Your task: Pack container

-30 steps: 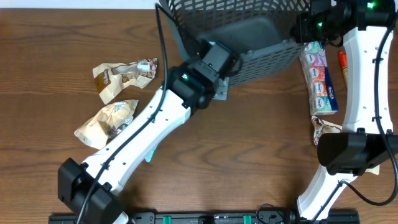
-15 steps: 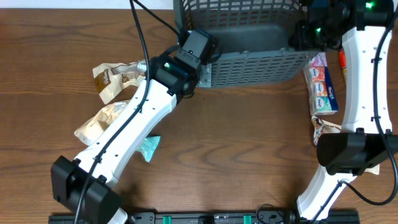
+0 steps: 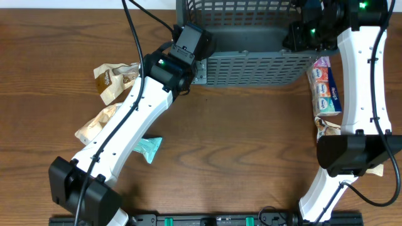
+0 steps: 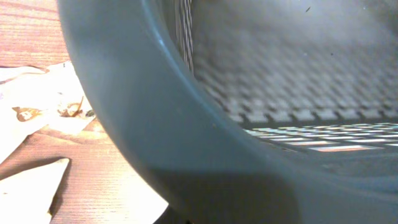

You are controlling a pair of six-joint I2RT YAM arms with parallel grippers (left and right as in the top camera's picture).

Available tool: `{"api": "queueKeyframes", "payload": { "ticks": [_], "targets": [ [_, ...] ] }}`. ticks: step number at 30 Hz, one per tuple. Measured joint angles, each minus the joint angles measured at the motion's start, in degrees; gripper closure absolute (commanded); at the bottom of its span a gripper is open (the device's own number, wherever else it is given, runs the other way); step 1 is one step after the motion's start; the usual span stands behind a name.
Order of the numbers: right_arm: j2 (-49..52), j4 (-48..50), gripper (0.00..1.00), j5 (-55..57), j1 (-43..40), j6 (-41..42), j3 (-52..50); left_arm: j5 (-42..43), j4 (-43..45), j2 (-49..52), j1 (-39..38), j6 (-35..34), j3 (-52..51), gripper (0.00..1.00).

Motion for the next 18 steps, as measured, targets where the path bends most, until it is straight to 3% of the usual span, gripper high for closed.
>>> {"api": "queueKeyframes", "payload": {
  "ticks": [3, 9, 10, 13, 16, 18],
  "targets": [
    [0.0, 1.03, 0.53, -0.17, 0.02, 0.13, 0.0, 0.0, -0.61, -0.02, 0.07, 0.35, 0.0, 0.93],
    [0.09, 2.4, 0.3, -3.21, 0.02, 0.63, 1.36, 0.0, -1.53, -0.07, 0.11, 2.54, 0.0, 0.83],
    [0.26, 2.36, 0.26, -3.8, 0.02, 0.98, 2.54, 0.02, -1.57, -0.13, 0.11, 2.67, 0.0, 0.76],
    [0.68, 2.14, 0.25, -5.4, 0.02, 1.66, 7.39, -0.02, -1.84, -1.18, 0.11, 4.22, 0.0, 0.66],
    [0.76, 0.61, 0.23, -6.82, 0.02, 2.58, 13.35, 0.0, -3.3, -4.15, 0.11, 4.74, 0.0, 0.63],
    [0.76, -1.36, 0.11, -7.45, 0.02, 3.52, 17.88, -0.22, -5.09, -7.08, 0.11, 5.22, 0.0, 0.55]
  ]
}}
